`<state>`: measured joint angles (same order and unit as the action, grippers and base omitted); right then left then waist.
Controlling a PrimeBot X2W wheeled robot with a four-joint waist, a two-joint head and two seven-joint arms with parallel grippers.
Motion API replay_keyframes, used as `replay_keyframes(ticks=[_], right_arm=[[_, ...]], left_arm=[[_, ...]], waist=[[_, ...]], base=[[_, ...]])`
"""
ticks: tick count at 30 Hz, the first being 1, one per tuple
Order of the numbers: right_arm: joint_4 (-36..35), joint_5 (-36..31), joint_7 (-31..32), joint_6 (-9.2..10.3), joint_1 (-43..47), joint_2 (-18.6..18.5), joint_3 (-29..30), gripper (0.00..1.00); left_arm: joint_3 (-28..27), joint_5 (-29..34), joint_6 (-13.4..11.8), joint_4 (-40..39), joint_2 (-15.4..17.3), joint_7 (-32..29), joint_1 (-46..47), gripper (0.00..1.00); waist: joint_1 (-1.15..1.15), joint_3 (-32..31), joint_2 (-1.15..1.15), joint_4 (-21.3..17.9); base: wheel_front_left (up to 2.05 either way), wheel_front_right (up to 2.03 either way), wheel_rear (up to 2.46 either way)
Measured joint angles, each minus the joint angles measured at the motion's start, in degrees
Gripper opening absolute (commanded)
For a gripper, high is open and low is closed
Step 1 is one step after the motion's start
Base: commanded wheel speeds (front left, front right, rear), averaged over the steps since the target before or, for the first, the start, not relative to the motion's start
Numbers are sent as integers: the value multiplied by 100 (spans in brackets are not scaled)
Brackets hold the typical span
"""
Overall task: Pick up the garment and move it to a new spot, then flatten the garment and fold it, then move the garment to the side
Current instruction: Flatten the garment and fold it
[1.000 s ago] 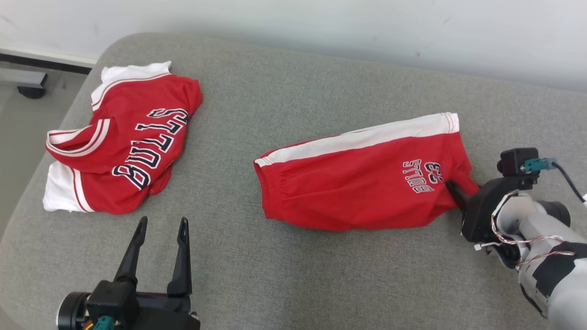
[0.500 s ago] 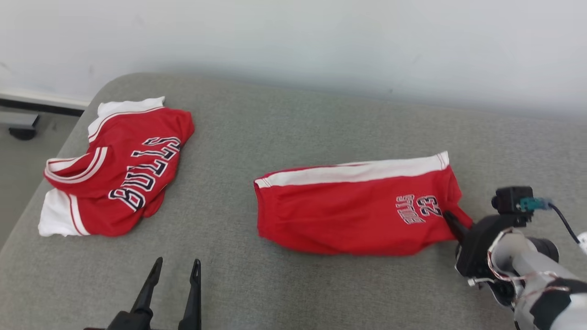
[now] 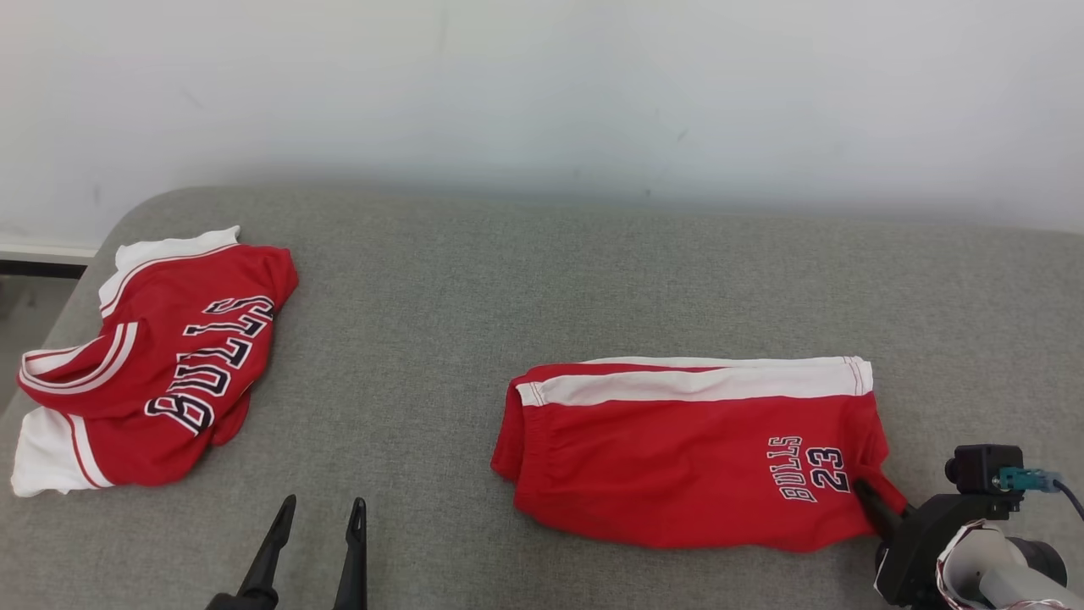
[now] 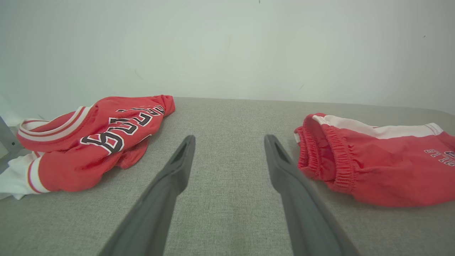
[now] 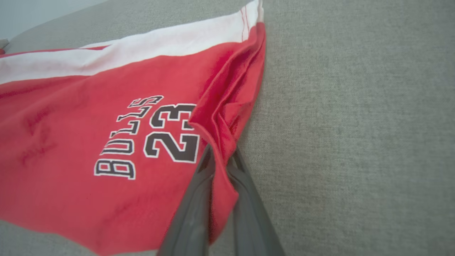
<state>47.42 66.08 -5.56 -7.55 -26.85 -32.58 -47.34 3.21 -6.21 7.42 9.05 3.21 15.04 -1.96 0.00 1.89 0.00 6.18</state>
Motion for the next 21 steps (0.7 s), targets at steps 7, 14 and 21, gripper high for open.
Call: replay_keyframes(ticks=[7, 14, 21], right_arm=[[124, -250, -154, 0, 53, 80, 140, 100], [308, -545, -147, 0, -299, 142, 323, 100], [1003, -1147, 111, 0, -855, 330, 263, 100]], left_arm=[[-38, 2, 0, 26, 0, 0, -41, 100], [-123, 19, 1, 27, -2, 0, -70, 100], [-123, 19, 8, 18, -3, 0, -73, 100]], waist=[[0, -72, 0, -63], [0, -142, 0, -12], [1, -73, 0, 68]], base=[[0, 0, 0], [0, 0, 0], [0, 0, 0]])
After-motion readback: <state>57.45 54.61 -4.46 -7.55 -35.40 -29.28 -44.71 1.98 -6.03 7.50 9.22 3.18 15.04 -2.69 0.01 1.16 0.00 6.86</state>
